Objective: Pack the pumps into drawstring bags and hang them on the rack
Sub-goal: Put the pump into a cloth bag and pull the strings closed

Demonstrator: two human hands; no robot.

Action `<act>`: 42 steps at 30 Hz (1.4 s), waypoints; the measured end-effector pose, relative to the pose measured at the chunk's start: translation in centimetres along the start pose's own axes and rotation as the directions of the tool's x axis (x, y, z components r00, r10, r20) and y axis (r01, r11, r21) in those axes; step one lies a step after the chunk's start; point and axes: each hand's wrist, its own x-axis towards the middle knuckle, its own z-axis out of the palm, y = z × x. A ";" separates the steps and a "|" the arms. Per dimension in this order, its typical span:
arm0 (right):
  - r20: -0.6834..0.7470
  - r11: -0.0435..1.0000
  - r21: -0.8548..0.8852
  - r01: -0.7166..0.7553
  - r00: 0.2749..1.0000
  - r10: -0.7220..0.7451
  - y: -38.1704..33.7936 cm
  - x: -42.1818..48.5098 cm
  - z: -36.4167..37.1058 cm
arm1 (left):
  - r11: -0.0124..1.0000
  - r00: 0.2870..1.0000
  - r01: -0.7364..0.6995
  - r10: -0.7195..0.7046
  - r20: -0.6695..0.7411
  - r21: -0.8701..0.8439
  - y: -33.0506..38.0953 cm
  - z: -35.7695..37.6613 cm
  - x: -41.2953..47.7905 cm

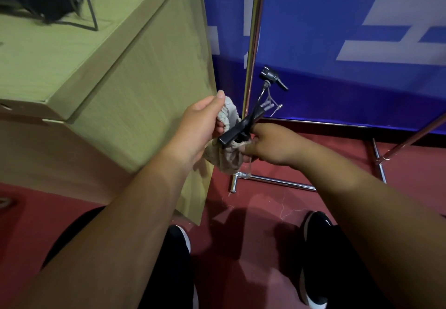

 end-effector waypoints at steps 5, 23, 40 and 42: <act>0.035 0.972 0.227 -0.069 0.997 0.062 -0.3 -0.2 -0.2 | 0.878 0.961 -0.121 0.221 -0.168 0.462 -0.1 -1.6 0.2; -0.126 0.959 0.160 -0.235 0.958 0.256 0.7 -1.3 -1.7 | 0.997 0.980 0.075 -0.070 -0.187 0.021 -1.3 -2.0 1.6; -0.256 0.887 0.044 -0.459 0.853 0.455 6.6 -1.7 -3.7 | 0.970 0.937 0.200 -0.231 -0.261 -0.142 -1.9 -0.8 1.6; -0.202 0.887 0.129 -0.443 0.864 0.461 5.9 -1.9 -3.8 | 0.979 0.949 0.173 -0.195 -0.249 -0.107 -1.9 -0.7 1.6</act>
